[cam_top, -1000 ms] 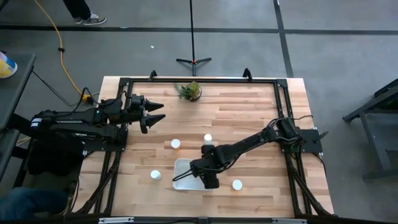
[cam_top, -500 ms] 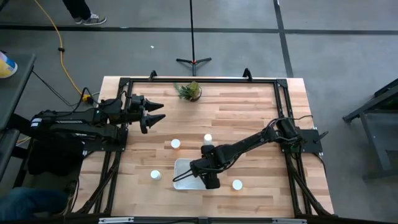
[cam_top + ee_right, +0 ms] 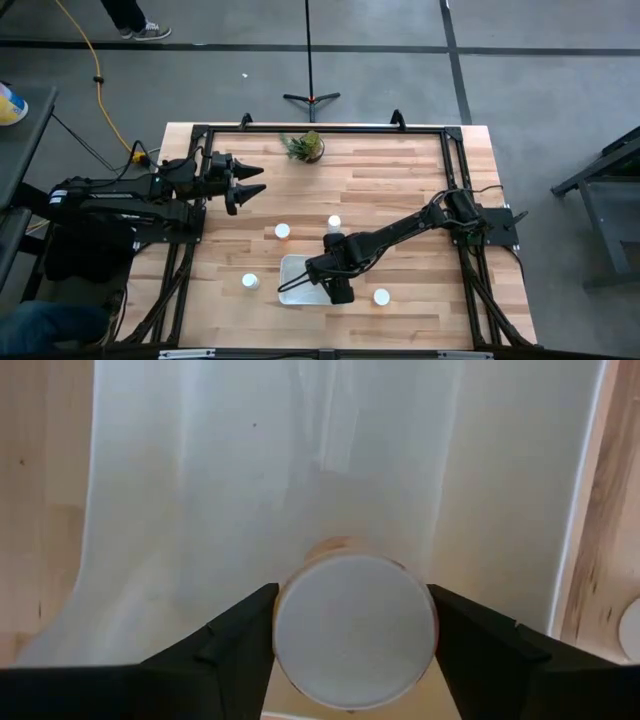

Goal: Pick and place pill bottles into a basket
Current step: Put the top orange pill bottle into the white bin

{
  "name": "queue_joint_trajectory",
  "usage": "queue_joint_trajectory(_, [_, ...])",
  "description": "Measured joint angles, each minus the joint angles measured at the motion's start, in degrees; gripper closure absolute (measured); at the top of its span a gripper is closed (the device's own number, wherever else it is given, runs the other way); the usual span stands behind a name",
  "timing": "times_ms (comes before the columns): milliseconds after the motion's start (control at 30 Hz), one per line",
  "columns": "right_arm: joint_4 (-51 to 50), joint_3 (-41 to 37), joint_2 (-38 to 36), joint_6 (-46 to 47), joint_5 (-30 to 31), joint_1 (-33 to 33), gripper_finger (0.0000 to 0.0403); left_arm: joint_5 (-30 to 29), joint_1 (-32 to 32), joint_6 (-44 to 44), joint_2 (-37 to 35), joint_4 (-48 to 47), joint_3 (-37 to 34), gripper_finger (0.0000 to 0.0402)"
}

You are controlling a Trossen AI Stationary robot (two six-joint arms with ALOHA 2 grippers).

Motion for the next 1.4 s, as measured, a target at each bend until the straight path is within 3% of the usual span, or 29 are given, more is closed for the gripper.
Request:
queue_joint_trajectory(567, [-1.0, 0.0, -0.2, 1.1, -2.5, -0.4, 0.0158, 0.1, 0.0, 0.0, 0.0, 0.0, 0.0, 0.0071])
queue_joint_trajectory(767, [-1.1, 0.0, -0.2, 0.9, -7.7, -1.6, 0.0147, 0.1, 0.0, 0.0, 0.0, 0.0, 0.0, 0.0071])
queue_joint_trajectory(1400, [-1.3, 0.0, -0.2, 2.6, -4.9, -2.8, 0.0146, 0.1, 0.0, 0.0, 0.0, 0.0, 0.0, 0.0071])
